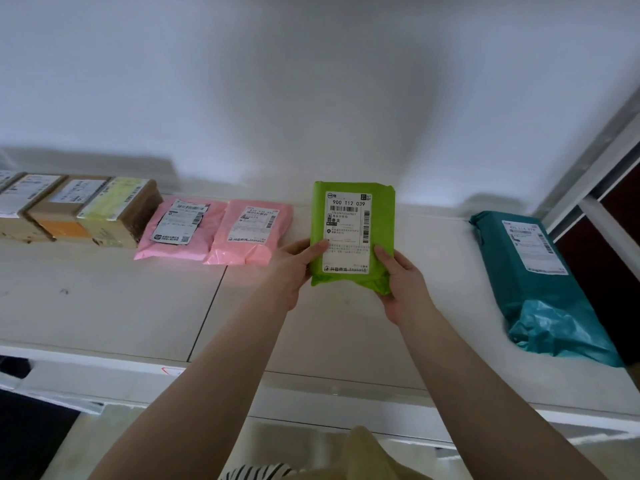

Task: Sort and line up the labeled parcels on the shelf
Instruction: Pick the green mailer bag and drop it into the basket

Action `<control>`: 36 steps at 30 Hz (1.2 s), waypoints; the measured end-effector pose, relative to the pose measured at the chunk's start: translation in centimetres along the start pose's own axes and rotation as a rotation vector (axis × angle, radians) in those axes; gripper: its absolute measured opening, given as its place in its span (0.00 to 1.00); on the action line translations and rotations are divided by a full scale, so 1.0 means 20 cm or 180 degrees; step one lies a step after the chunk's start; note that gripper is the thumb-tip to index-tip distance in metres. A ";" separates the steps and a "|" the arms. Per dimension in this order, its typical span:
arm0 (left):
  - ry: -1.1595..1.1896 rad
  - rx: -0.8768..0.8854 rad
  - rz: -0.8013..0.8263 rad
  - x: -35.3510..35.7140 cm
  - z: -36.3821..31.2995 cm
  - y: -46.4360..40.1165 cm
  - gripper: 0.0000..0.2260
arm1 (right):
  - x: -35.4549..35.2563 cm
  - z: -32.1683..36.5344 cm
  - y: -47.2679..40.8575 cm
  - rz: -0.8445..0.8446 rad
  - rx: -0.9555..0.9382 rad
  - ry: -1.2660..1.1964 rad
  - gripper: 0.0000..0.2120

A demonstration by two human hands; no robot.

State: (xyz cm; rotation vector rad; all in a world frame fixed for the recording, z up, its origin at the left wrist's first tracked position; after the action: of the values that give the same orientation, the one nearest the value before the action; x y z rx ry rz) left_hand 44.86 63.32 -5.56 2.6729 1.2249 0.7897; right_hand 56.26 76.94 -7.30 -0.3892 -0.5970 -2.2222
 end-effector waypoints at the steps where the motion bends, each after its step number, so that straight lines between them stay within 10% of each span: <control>1: -0.0016 -0.0024 0.0040 0.00 0.00 0.00 0.12 | 0.00 0.00 0.01 -0.0030 -0.0028 -0.0014 0.04; 13: -0.0957 -0.0521 0.1365 0.25 0.09 0.04 0.11 | -0.17 -0.04 0.49 -0.1314 -0.0752 -0.0417 0.11; 26: -0.1778 -0.1399 0.3643 0.82 0.91 1.05 0.06 | -0.68 -0.51 2.01 -0.3395 -0.1310 -0.1345 0.06; 36: -0.2550 -0.2502 0.3755 0.97 1.75 1.91 0.13 | -1.06 -1.07 2.96 -0.4250 -0.1135 -0.2041 0.17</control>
State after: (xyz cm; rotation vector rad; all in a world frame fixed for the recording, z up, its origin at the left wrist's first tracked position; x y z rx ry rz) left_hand 98.62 56.08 -16.40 2.3055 -0.7632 0.0798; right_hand 113.22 44.28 -17.71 -1.1669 -0.9597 -3.5214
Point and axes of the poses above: each hand's wrist, its own y-axis away from the middle knuckle, its own x-axis out of the palm, z = x × y, the point moved 3 cm from there along -y, towards the middle knuckle, and after that the axes turned 9 degrees about z, right-handed, at the moved point
